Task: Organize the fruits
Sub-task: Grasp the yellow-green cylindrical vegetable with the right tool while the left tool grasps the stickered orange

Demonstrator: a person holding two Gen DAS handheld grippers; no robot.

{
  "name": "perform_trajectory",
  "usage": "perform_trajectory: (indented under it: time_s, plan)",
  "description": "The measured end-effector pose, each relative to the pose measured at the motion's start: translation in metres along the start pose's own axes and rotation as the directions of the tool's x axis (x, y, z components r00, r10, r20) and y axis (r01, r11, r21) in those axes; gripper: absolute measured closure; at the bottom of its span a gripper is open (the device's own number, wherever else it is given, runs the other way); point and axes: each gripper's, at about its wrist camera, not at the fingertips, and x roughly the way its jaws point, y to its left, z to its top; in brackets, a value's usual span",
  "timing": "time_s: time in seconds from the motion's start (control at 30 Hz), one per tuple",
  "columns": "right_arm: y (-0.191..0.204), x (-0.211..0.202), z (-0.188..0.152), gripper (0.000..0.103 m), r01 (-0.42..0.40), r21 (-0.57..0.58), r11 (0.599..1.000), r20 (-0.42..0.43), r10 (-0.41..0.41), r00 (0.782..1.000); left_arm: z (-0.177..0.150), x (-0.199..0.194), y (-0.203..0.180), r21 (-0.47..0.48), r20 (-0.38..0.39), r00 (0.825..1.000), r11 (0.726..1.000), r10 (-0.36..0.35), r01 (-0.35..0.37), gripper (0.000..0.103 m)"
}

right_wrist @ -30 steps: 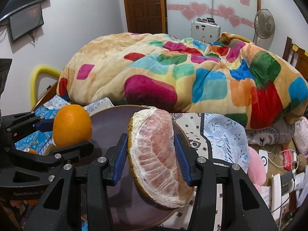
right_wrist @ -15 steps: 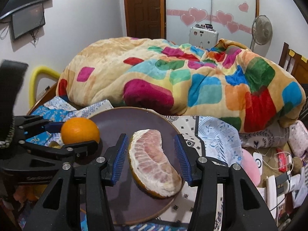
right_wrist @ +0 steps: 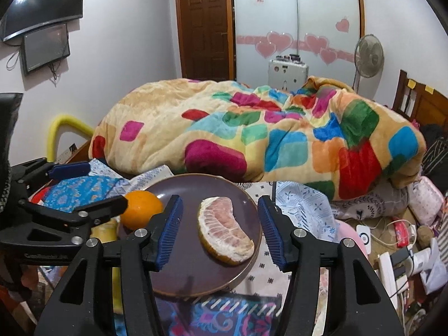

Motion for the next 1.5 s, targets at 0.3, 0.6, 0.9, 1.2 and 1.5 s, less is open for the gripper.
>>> perform_trajectory:
  time_s: [0.3,0.6,0.9,1.2,1.5]
  plan:
    - [0.028,-0.038,-0.008,0.045,-0.019,-0.015,1.0,0.05,0.02,0.999,-0.026,-0.068,0.015,-0.03,0.087,0.996,1.0,0.005,-0.003,0.015]
    - [0.059,-0.029,-0.034,0.044,-0.072,-0.048,0.996,-0.006,0.072,0.997,-0.069,-0.084,0.035,-0.035,0.061,0.998,0.999,0.032,-0.03,0.015]
    - [0.084,0.016,-0.064,0.044,-0.13,-0.082,0.988,-0.156,0.116,0.981,-0.106,-0.067,0.05,-0.029,-0.001,0.999,0.999,0.034,-0.034,0.016]
    - [0.095,0.032,-0.07,0.05,-0.162,-0.131,0.978,-0.23,0.129,0.965,-0.119,-0.041,0.058,-0.03,-0.048,0.999,0.999,0.012,-0.014,0.024]
    - [0.1,0.037,-0.068,0.068,-0.226,-0.147,0.963,-0.27,0.18,0.946,-0.111,-0.01,0.062,-0.054,-0.09,0.996,0.999,-0.009,0.004,0.028]
